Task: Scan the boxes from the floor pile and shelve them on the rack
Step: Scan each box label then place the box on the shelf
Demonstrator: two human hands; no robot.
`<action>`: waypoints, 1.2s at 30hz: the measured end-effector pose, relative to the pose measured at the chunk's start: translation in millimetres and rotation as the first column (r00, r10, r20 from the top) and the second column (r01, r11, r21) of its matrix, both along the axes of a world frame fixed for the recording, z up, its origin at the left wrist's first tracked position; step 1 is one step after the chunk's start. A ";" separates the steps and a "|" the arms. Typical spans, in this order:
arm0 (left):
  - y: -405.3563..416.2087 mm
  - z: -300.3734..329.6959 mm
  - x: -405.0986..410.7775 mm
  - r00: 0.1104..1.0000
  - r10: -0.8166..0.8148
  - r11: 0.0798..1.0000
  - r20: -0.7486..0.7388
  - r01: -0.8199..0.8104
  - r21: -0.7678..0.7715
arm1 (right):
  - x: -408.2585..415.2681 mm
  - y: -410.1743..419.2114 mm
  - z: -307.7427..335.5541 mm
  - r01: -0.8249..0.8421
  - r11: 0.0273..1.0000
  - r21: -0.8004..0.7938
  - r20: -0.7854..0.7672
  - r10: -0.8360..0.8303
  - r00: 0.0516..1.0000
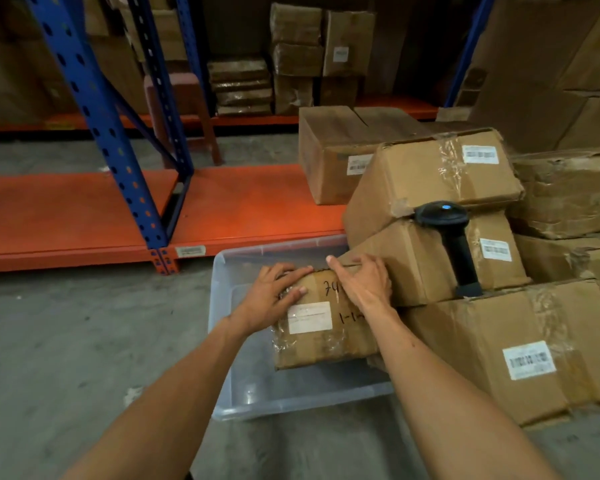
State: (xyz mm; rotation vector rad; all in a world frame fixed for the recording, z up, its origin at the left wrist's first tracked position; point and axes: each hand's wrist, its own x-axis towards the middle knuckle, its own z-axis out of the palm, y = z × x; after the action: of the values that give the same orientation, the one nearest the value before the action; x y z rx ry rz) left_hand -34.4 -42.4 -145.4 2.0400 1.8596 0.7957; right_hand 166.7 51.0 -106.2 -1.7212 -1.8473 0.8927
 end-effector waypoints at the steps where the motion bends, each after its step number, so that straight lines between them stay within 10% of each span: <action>1: -1.1 0.3 4.6 0.997 0.055 0.998 0.051 -0.055 0.014 | 0.5 -2.6 -0.6 0.025 1.000 -0.005 -0.014 -0.025 1.000; 7: -11.2 4.3 42.5 0.581 0.566 0.802 0.585 -0.553 -0.226 | 8.8 -44.5 -1.1 0.137 0.980 -0.146 -0.265 -0.172 0.949; 14: -34.7 4.4 59.1 0.204 0.756 0.645 0.623 -0.399 -0.652 | 35.7 -61.4 -15.8 0.208 0.891 -0.404 -0.228 -0.319 0.920; 27: -76.4 47.7 62.5 0.346 0.721 0.693 0.601 -0.387 -0.609 | 57.7 -105.1 8.5 0.138 0.904 -0.405 -0.222 -0.244 0.944; 36: -122.0 258.5 44.3 0.349 0.734 0.678 0.583 -0.431 -0.596 | 29.2 -156.1 217.2 0.181 0.916 -0.358 -0.333 -0.307 0.892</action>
State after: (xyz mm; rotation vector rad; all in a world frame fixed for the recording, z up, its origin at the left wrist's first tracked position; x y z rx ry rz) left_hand 9.9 -164.4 113.0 0.4741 1.9089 1.1794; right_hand 196.0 -105.1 111.0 -1.7562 -1.2455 1.3649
